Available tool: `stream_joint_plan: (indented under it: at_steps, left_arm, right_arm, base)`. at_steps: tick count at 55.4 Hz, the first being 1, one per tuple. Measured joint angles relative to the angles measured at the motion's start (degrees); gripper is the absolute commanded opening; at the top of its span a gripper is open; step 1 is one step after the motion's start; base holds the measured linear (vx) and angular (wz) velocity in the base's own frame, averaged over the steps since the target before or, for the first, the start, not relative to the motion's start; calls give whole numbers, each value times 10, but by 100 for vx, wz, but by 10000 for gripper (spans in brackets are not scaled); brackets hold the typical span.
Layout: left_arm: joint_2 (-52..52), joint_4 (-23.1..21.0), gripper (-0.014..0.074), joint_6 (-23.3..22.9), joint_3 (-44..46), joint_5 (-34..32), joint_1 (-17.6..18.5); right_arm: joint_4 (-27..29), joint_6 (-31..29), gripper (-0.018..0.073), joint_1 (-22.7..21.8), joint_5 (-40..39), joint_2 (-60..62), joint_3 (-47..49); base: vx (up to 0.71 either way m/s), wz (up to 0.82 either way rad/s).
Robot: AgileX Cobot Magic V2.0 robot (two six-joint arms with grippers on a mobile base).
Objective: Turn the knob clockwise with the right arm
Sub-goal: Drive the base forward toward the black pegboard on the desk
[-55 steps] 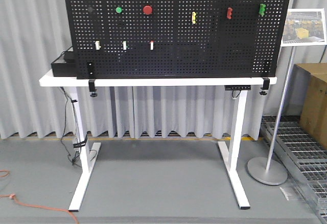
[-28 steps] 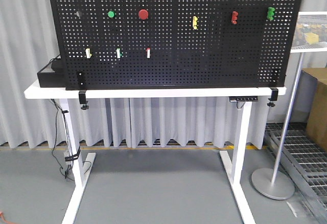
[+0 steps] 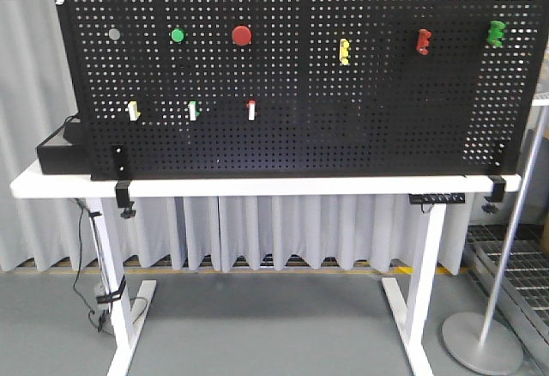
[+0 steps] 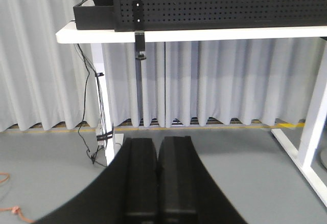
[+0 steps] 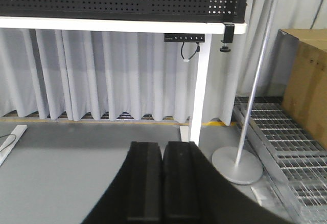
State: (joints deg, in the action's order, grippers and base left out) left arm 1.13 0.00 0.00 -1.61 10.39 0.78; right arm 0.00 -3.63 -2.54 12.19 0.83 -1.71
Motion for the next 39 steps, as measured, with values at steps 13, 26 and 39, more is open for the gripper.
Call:
stream_joint_plan:
  at_steps: [13, 26, 39]
  left_arm:
    - [0, 0, -6, 0, 0, 0, 0]
    - [0, 0, -6, 0, 0, 0, 0]
    - [0, 0, -6, 0, 0, 0, 0]
  right_arm:
    - [0, 0, -8, 0, 0, 0, 0]
    - [0, 0, -8, 0, 0, 0, 0]
    - [0, 0, -8, 0, 0, 0, 0]
  base:
    - [35, 1]
    - [35, 1]
    - [32, -1]
